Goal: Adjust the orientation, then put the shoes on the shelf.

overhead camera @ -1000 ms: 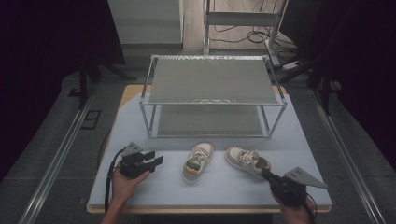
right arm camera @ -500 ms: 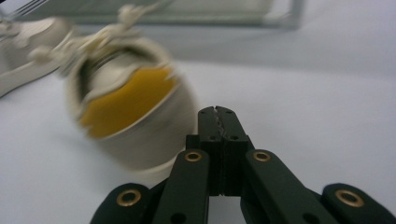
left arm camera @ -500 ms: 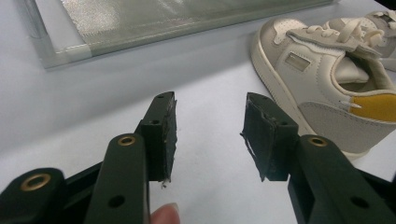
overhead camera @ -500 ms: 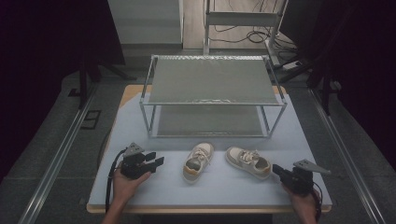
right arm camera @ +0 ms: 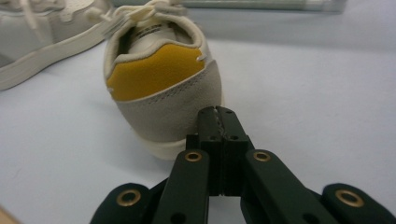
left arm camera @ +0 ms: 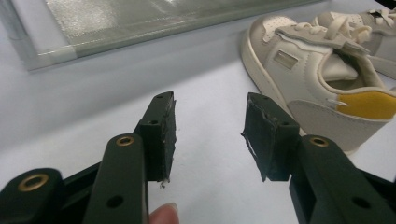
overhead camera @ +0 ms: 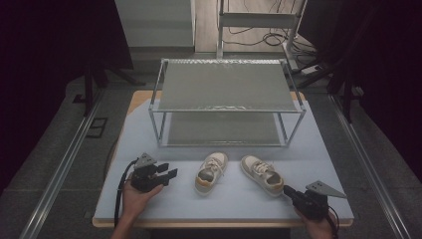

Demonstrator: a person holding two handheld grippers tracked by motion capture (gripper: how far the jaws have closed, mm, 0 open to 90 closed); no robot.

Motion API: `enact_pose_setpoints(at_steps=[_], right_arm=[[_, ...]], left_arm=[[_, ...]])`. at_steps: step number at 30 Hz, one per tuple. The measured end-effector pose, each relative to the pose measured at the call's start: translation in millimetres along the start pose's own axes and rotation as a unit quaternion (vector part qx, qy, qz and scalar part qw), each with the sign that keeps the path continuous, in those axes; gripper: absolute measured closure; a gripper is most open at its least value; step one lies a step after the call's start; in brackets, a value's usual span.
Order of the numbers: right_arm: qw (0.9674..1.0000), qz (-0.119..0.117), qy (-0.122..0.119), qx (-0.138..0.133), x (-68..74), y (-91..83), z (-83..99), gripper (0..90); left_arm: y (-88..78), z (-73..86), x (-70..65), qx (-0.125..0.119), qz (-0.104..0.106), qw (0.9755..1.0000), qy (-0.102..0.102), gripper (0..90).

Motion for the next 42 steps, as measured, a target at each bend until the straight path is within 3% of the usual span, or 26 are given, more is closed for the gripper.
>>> enact_pose_setpoints(at_steps=[3, 5, 8, 11, 12, 14, 16, 21, 26, 32, 34, 42], right_arm=[[1.0000, -0.004, 0.000, -0.001, 0.2, -0.7, 0.8, 88.9], [1.0000, -0.003, 0.003, -0.006, -1.3, -1.9, 0.0, 83.2], [0.9996, 0.001, 0.013, -0.026, -3.5, -9.1, -11.1, 62.5], [0.9993, -0.002, 0.011, -0.034, -2.0, -12.7, -18.3, 55.8], [0.9993, 0.006, 0.002, -0.037, 0.8, -14.8, -24.1, 47.4], [0.9992, 0.005, -0.001, -0.041, 2.0, -15.4, -26.6, 44.7], [0.9995, -0.010, 0.001, -0.031, 5.9, -16.0, -31.5, 34.0], [0.9996, -0.023, -0.007, -0.017, 11.6, -15.0, -36.3, 30.9], [0.9988, -0.038, -0.025, 0.017, 23.3, -11.1, -44.2, 24.2], [0.9969, -0.031, -0.047, 0.054, 33.9, 5.8, -55.6, 18.8], [0.9965, -0.026, -0.045, 0.066, 33.5, 16.1, -57.0, 17.0], [0.9927, -0.011, -0.045, 0.111, 29.0, 37.8, -54.7, 15.1]], left_arm=[[-1.3, 0.1, -2.3, 0.002, -0.001, 1.0000, 0.001, 52.6], [-3.2, -0.2, -3.0, 0.001, -0.001, 1.0000, 0.000, 51.9], [-8.1, -3.4, -6.0, 0.003, 0.004, 1.0000, -0.003, 46.5], [-11.6, -6.4, -10.6, 0.000, 0.006, 1.0000, 0.000, 42.8], [-14.2, -9.3, -15.6, -0.001, 0.012, 0.9999, 0.003, 39.2], [-15.0, -10.3, -18.4, -0.002, 0.012, 0.9999, 0.005, 36.3], [-16.1, -11.4, -24.0, -0.002, 0.008, 0.9999, 0.006, 31.8], [-22.9, -14.0, -37.5, 0.005, 0.002, 0.9999, 0.015, 28.0], [-23.6, -23.8, -55.8, 0.015, 0.009, 0.9993, 0.034, 25.6], [-1.1, -33.3, -84.2, 0.052, 0.009, 0.9965, 0.064, 19.2], [13.5, -33.4, -93.8, 0.077, 0.005, 0.9944, 0.072, 16.0], [41.2, -32.9, -106.4, 0.120, -0.008, 0.9889, 0.087, 13.4]])
Point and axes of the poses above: each handheld gripper's, and its own axes: y roughly forward along the jaws, z roughly out of its underside, x roughly to its left, the point moved 3 cm from there along y, roughly forward along the jaws, and after that the axes turned 10 degrees about -z, right-handed, at the moved point
